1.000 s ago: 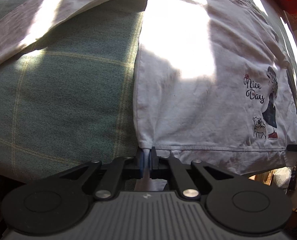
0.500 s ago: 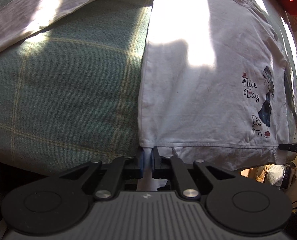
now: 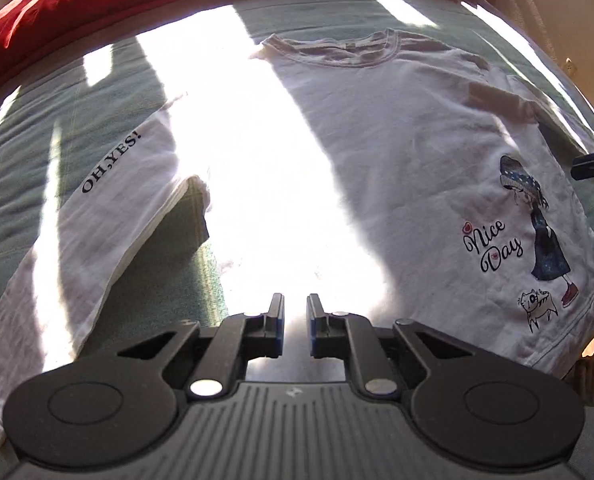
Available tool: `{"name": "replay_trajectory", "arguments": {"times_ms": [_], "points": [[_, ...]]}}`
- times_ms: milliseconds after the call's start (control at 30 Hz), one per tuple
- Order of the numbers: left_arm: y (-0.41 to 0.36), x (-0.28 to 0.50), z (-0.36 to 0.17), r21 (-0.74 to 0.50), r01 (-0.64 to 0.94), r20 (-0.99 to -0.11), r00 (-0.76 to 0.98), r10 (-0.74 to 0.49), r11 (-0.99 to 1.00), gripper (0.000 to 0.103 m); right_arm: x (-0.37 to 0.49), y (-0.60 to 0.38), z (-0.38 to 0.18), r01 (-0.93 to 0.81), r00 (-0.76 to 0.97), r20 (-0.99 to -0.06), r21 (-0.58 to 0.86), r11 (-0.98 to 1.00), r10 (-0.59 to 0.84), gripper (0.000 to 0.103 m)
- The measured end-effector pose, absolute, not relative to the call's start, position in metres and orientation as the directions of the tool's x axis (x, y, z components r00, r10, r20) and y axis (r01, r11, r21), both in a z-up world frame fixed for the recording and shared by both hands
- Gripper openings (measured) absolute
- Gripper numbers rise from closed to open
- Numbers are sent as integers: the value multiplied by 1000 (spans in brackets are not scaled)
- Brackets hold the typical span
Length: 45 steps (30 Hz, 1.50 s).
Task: Fold clothes
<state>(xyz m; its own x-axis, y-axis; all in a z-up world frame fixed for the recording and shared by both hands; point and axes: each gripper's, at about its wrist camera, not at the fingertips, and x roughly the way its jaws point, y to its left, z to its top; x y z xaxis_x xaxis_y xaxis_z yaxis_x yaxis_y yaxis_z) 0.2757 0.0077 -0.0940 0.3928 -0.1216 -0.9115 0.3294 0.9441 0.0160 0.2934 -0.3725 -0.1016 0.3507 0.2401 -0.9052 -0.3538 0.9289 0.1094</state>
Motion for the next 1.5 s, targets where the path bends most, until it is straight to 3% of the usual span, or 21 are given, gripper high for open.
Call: {"name": "replay_trajectory", "arguments": {"times_ms": [133,267,333,400,467,533,633,867,1033,1167,1367,1500], "points": [[-19,304,-122,113,435,-875,470,-118,893,16,320,-342,-125,-416,424,-873,48,908,241,28],[-8,298,-141,152,430,-890,452,-66,890,16,317,-348,-148,-397,430,-875,37,917,222,30],[6,282,-140,135,408,-902,428,-59,903,19,302,-359,-147,-382,418,-880,53,923,224,37],[20,263,-141,130,373,-918,394,-30,919,36,283,-372,-145,-356,383,-899,71,932,214,45],[31,245,-140,100,334,-936,351,-25,937,37,266,-380,-143,-338,347,-914,87,937,210,47],[37,232,-137,88,309,-948,317,-15,947,37,253,-383,-143,-326,298,-938,75,942,178,59],[35,222,-127,103,295,-953,301,10,950,36,238,-385,-139,-316,257,-956,56,947,142,60],[-17,251,-106,72,424,-894,428,-130,903,37,262,-352,-117,-382,359,-909,66,922,214,59],[-61,276,-126,62,537,-865,449,-223,841,37,293,-307,-127,-469,417,-863,66,881,286,59],[-72,261,-143,92,597,-879,425,-217,797,37,291,-291,-147,-528,406,-865,42,848,296,60],[-51,204,-143,95,601,-900,393,-190,793,44,236,-303,-152,-608,428,-857,-39,793,287,84],[-50,193,-136,94,618,-902,384,-196,781,46,200,-317,-148,-622,381,-883,-24,783,275,86]]}}
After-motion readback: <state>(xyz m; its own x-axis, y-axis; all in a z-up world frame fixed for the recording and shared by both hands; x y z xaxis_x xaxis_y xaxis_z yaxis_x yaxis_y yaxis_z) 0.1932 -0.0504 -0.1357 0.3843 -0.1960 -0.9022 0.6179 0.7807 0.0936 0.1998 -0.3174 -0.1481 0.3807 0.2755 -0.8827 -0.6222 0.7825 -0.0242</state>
